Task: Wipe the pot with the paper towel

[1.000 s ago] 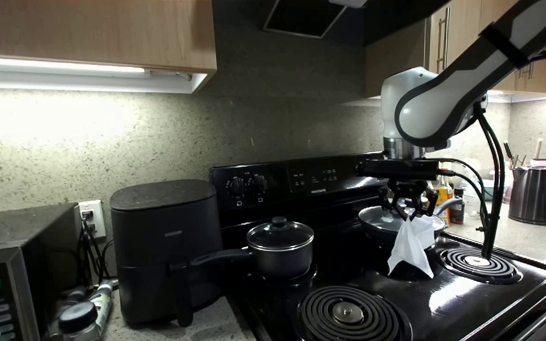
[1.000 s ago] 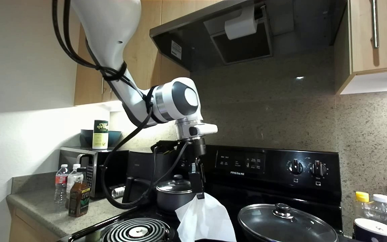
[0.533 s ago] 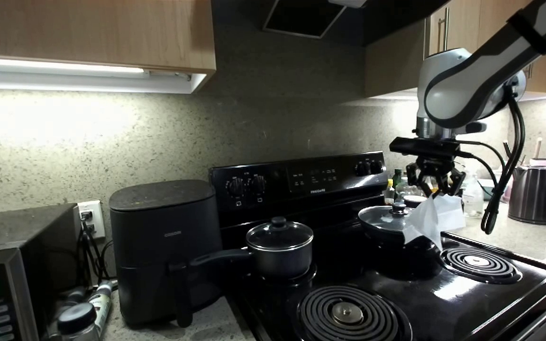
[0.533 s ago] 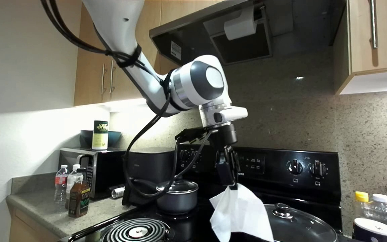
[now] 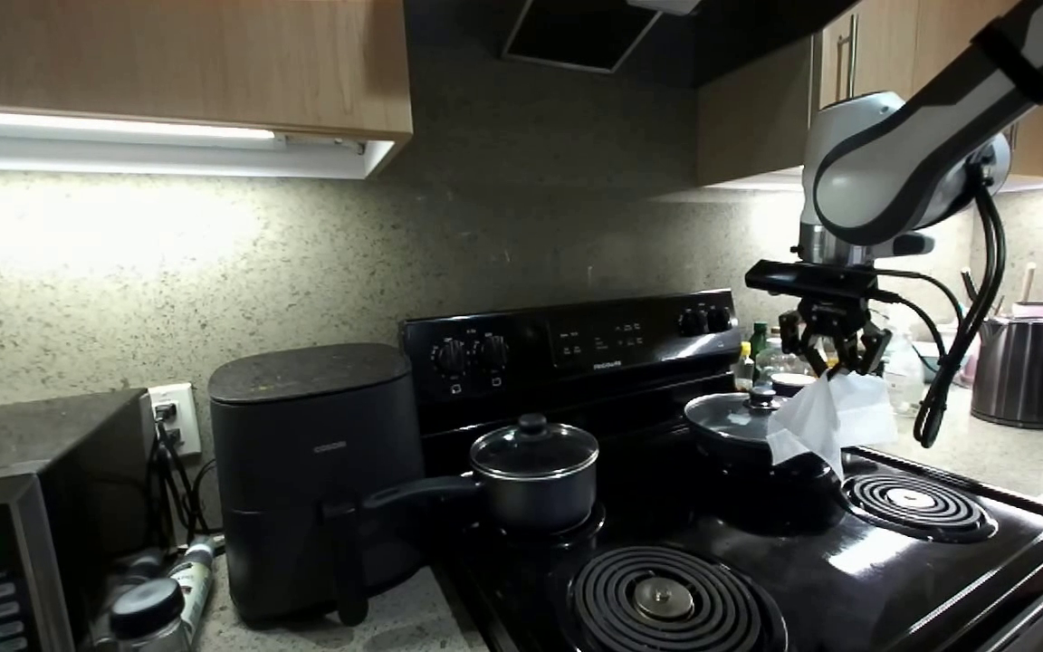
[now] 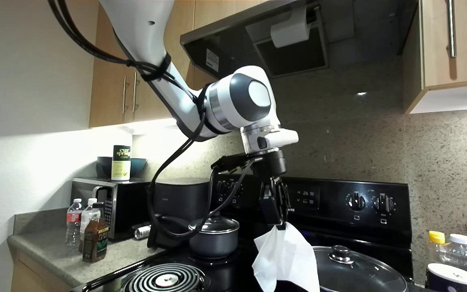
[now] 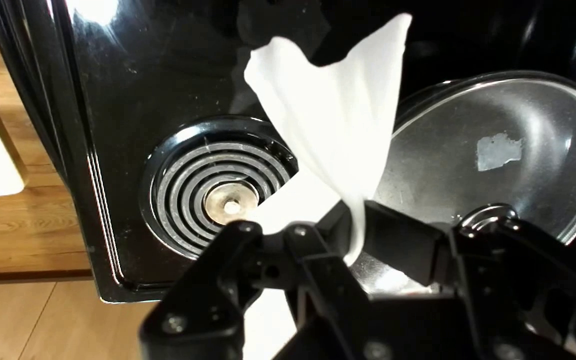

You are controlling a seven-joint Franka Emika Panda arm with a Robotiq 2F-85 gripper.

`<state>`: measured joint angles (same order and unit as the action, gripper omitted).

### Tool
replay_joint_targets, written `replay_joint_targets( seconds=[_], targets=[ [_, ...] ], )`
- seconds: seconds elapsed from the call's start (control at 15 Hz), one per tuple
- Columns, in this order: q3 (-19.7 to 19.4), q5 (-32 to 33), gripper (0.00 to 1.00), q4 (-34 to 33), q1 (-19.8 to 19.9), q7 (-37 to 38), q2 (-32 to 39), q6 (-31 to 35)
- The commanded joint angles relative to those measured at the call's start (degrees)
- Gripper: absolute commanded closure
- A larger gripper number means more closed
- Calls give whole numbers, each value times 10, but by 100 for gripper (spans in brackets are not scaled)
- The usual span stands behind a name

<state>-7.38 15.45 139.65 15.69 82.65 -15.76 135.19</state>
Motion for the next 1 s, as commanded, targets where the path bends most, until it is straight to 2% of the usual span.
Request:
replay_joint_targets(
  seconds=[0.0,0.27,0.6,0.67,0.93],
  targets=[
    [-8,-38,98,-45,2,-17,31,-14],
    [-51,-160,98,-150,2,-48,92,-44],
    [-89,-232,98,-269,18,6,180,-74],
    [-85,-205,93,-225,11,-16,143,-54],
    [-95,-219,93,-263,13,-9,182,-60]
  ],
)
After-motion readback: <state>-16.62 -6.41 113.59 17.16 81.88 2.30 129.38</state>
